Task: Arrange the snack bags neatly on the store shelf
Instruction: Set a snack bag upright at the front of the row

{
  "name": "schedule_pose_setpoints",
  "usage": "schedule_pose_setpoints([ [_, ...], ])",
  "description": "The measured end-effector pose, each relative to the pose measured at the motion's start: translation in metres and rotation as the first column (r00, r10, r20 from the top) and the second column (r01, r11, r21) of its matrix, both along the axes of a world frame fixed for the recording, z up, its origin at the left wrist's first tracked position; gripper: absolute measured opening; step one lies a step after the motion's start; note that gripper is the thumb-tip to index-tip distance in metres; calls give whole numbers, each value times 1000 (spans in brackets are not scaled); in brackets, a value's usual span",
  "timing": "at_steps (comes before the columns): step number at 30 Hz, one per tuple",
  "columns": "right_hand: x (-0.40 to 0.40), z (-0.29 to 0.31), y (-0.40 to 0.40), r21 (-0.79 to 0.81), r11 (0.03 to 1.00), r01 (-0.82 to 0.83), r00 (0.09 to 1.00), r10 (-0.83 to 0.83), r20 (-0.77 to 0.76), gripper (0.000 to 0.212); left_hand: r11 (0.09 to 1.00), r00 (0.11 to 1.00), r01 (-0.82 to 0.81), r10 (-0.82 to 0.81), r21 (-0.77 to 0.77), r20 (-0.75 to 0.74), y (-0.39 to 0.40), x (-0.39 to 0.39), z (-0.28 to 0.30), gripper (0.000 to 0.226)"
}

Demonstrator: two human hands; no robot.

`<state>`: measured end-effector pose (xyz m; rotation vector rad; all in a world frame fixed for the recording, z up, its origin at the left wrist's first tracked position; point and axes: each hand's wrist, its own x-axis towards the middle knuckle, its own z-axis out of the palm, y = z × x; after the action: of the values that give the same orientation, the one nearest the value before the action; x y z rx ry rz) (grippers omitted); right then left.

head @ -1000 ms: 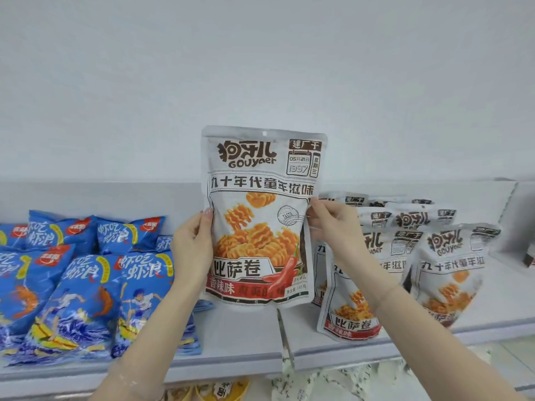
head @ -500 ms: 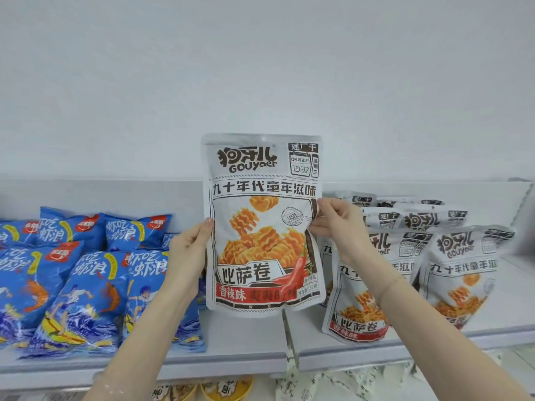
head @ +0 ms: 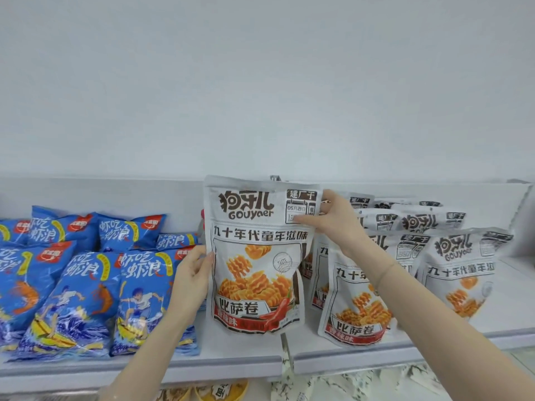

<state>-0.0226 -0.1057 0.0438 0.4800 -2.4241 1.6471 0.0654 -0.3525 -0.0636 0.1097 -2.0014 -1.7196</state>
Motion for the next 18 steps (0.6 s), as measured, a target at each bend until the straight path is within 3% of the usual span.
schedule_pose_setpoints([
  [2,-5,-1,1,182,980,77,994,-62,-85,78,1000,1000,-14,15,-22,23,4,-4,-9,18],
  [5,-4,0,1,420,900,116,975,-23,-221,70,997,999,-6,10,-74,53,4,-15,-25,20],
  [7,-6,0,0,612,770,179,951,25,-309,56,990,994,9,6,-138,107,-1,-24,-37,21],
  [9,-10,0,0,770,580,268,923,75,-377,44,984,989,29,-3,-177,146,-2,-27,-43,13],
  [12,-21,-1,1,882,383,274,941,84,-329,48,974,981,78,-37,-212,190,1,-28,-43,31],
  [18,-39,-2,6,907,395,143,955,184,-231,52,964,958,160,-101,-210,269,-2,-26,-25,38],
])
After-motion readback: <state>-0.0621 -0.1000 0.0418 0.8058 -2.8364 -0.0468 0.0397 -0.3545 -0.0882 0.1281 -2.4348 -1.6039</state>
